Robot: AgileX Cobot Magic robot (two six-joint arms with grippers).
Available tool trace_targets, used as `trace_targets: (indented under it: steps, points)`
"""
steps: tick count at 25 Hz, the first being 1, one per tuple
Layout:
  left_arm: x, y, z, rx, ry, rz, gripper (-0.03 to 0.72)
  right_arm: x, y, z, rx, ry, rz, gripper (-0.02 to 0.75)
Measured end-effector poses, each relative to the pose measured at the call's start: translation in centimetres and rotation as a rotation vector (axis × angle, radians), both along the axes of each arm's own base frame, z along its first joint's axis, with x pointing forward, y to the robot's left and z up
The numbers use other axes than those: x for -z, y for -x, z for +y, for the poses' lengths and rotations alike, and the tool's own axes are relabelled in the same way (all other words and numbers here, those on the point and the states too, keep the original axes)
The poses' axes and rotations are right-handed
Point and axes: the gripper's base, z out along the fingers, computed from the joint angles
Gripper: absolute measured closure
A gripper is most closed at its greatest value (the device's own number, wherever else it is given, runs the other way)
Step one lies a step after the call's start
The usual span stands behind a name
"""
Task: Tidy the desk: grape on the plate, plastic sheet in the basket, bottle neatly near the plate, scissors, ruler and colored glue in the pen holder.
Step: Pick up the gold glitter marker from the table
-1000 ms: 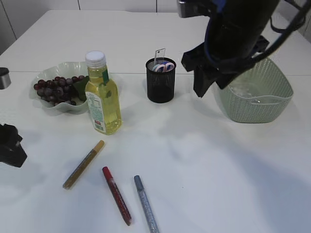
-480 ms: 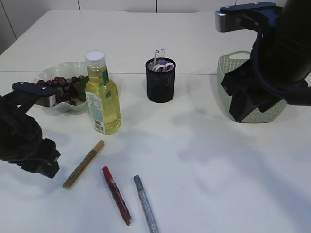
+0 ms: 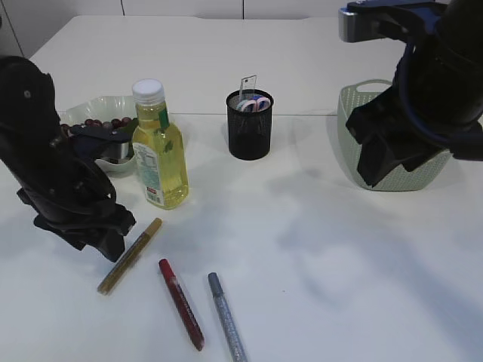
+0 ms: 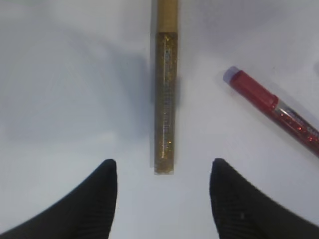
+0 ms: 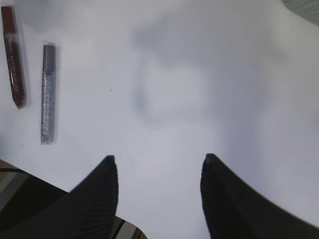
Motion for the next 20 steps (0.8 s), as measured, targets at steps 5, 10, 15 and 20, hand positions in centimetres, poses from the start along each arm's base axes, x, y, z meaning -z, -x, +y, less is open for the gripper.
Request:
trace_targets:
  steps: [5,10,15,20]
  points:
    - [2.0,0.0,-0.8,-0.034,-0.020,0.062,0.256,0.0,0.0,0.0,0.000,0.000,0.000,0.314]
    - [3.8,-0.3,-1.0,-0.061,-0.032,0.081,0.256,0.0,0.0,0.0,0.000,0.000,0.000,0.314]
    - [4.4,-0.5,-0.8,-0.037,-0.063,0.074,0.256,0.0,0.0,0.0,0.000,0.000,0.000,0.314]
    - [5.2,-0.7,-0.8,-0.035,-0.068,0.078,0.256,0.0,0.0,0.0,0.000,0.002,-0.001,0.315]
